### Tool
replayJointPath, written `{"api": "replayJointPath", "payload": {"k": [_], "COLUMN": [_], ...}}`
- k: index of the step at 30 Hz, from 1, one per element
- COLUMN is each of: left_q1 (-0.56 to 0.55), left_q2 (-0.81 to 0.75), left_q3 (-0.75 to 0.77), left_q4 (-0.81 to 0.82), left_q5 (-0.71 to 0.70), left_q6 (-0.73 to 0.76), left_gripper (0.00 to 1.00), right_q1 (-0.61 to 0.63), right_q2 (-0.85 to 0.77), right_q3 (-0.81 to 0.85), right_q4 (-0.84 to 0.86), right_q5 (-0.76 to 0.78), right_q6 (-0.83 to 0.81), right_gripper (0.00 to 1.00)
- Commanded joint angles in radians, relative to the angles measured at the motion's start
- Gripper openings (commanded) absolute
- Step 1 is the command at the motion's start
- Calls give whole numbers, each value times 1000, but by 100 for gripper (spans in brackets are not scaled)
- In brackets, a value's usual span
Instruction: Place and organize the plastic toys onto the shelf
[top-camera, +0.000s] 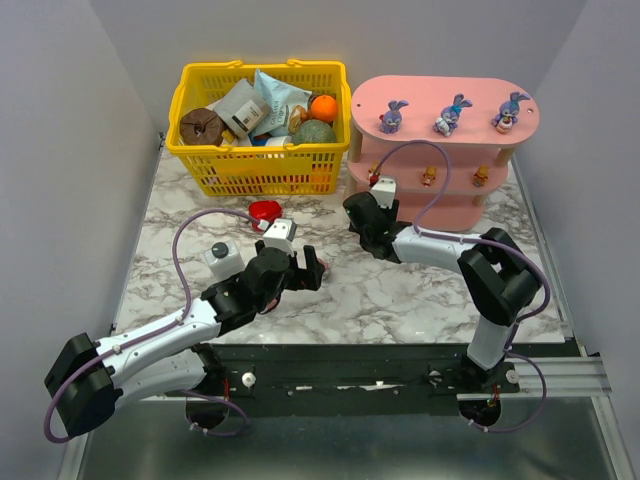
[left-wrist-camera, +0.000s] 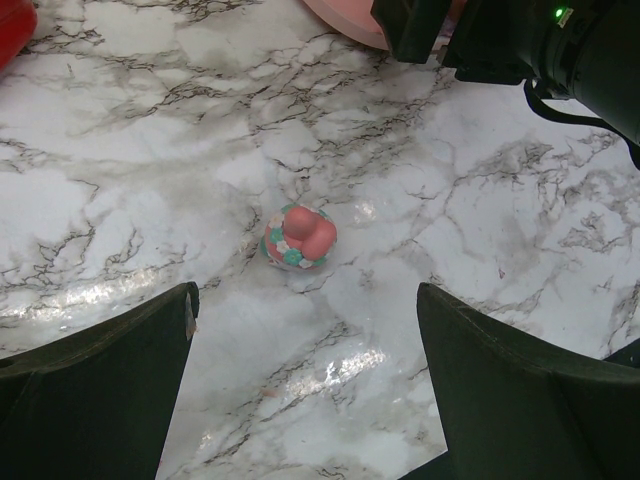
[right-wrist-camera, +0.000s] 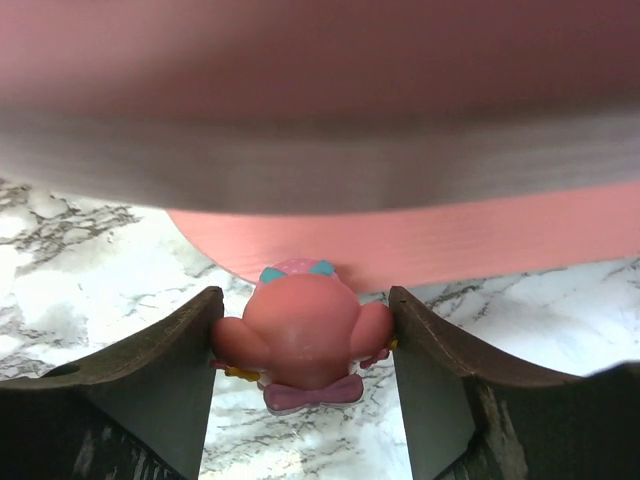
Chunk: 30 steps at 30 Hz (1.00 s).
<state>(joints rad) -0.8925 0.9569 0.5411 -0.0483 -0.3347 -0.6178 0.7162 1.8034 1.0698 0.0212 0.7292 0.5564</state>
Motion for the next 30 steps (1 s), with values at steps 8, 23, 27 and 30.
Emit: {"api": "replayJointPath", "payload": {"k": [8, 23, 27, 30], "left_q1": [-2, -2, -2, -3], "left_q2": [6, 5, 6, 6], "left_q3": [-3, -3, -3, -4], "left_q4": [1, -4, -7, -9], "left_q5": [-6, -12, -12, -15], "left_q6": [1, 3, 3, 3], "left_gripper": [99, 99, 99, 99], "right_q1": [-4, -24, -32, -35], "right_q2": [76, 126, 140, 152], "right_q3": [45, 97, 114, 125], "right_q4": [-101, -106, -107, -106], "right_q5": [39, 82, 82, 82], "right_q6": [63, 56, 53, 53], "right_gripper": [49, 62, 62, 62]}}
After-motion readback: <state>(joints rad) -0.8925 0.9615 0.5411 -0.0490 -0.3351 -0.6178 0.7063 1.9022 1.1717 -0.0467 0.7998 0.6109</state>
